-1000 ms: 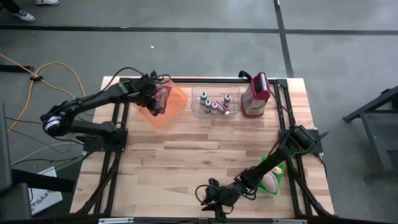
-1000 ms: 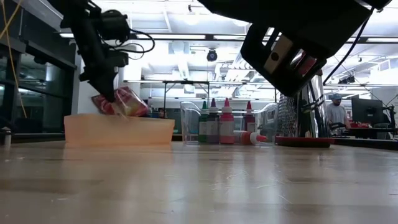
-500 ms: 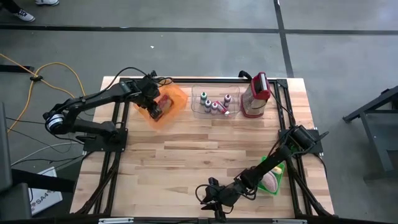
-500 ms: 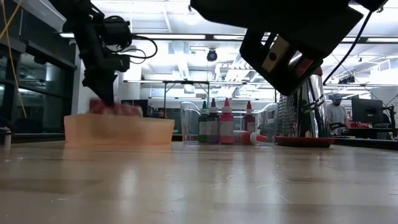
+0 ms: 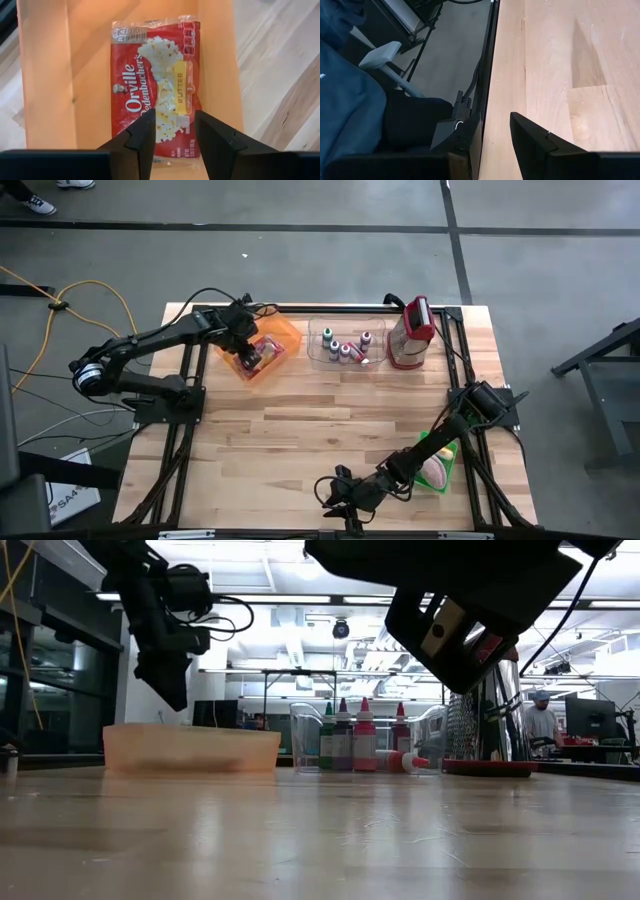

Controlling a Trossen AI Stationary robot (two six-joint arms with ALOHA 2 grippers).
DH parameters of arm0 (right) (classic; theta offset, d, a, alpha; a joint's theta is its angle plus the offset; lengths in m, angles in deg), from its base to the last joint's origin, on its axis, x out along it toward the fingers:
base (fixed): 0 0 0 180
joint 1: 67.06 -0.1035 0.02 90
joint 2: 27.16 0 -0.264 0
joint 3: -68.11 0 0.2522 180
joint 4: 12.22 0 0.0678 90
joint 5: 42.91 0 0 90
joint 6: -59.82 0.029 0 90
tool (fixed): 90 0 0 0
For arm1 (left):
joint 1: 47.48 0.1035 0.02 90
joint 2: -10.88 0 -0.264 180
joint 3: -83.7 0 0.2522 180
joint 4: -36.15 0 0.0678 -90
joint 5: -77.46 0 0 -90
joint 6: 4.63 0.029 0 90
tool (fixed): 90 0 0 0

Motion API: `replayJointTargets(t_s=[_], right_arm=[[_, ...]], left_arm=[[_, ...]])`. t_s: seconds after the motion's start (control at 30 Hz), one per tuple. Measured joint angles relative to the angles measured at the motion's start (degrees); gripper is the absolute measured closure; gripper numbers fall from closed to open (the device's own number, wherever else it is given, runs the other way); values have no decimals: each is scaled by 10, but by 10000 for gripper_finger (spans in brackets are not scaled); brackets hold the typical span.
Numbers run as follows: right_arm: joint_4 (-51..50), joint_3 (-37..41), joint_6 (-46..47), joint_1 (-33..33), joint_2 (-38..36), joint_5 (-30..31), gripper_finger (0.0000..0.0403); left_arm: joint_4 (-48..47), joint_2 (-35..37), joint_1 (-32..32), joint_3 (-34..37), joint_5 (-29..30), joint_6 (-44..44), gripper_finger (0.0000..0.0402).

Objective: Pick & Place Food Item
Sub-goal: Return to Home Position

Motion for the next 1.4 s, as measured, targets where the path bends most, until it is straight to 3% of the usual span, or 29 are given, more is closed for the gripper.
replayJointTargets(t_s=[0.37,0.63,0.93,1.13,1.4], right_arm=[[0,0,0,0,0,0,310],[0,0,0,5,0,0,310],[6,0,2,31,0,3,310],[48,0,-8,56,0,60,310],[98,0,-60,78,-1,75,310]], left_arm=[[17,2,-1,0,0,0,270],[13,32,-46,-54,-4,-5,270],[23,99,-159,-74,-5,-49,270],[23,144,-244,-74,2,-104,270],[9,178,-382,-73,101,-171,270]])
